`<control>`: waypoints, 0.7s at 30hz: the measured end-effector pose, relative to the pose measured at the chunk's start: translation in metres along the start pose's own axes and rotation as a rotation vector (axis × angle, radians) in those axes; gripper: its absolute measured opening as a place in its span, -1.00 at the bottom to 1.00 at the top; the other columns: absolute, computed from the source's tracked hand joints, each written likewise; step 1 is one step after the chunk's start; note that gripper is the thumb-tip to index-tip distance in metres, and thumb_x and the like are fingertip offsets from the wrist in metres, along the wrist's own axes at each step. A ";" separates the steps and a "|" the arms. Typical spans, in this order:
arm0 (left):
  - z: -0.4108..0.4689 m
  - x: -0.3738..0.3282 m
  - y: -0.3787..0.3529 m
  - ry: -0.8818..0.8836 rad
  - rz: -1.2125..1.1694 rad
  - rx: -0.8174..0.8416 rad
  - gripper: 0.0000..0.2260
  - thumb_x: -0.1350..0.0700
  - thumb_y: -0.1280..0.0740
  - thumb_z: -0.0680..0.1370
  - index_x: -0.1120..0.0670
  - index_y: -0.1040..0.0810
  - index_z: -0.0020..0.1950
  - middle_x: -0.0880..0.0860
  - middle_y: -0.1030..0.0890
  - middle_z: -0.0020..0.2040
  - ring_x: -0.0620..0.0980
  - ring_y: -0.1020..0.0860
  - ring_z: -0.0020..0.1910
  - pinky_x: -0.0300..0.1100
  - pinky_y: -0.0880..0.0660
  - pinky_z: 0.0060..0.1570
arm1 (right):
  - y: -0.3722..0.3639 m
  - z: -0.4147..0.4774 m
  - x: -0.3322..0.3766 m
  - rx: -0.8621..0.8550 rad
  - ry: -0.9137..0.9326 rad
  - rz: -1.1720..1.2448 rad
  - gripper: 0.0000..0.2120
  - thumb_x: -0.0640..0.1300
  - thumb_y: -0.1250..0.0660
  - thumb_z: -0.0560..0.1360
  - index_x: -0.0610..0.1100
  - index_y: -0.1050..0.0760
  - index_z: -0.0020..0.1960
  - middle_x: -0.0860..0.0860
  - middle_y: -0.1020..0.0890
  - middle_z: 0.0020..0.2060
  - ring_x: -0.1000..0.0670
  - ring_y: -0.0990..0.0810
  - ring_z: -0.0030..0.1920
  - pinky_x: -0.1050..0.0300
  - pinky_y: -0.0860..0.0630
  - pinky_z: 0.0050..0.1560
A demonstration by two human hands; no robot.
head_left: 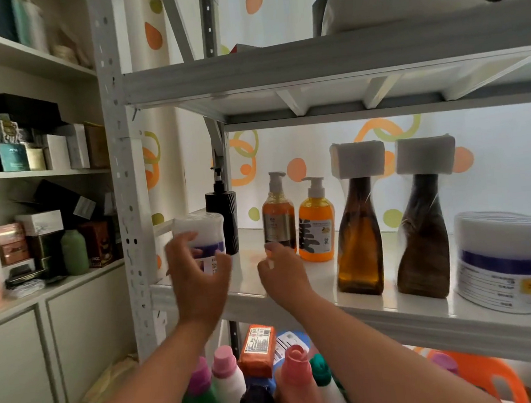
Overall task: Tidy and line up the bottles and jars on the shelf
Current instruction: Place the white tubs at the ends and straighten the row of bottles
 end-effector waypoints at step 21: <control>0.014 0.058 -0.183 0.613 0.212 0.701 0.02 -0.18 -0.54 0.22 0.02 -0.06 0.52 0.14 -0.39 0.40 0.17 -0.39 0.36 0.05 -0.36 0.34 | 0.024 0.076 -0.084 -0.272 -0.556 -0.298 -0.17 0.08 -0.21 0.54 -0.15 0.32 0.50 -0.21 -0.14 0.47 -0.22 -0.25 0.43 -0.13 -0.35 0.34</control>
Point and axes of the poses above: each hand's wrist, its own z-axis towards the middle knuckle, its own y-axis out of the back of the hand, x = y × z, the point moved 5 cm from there along z, towards the middle knuckle
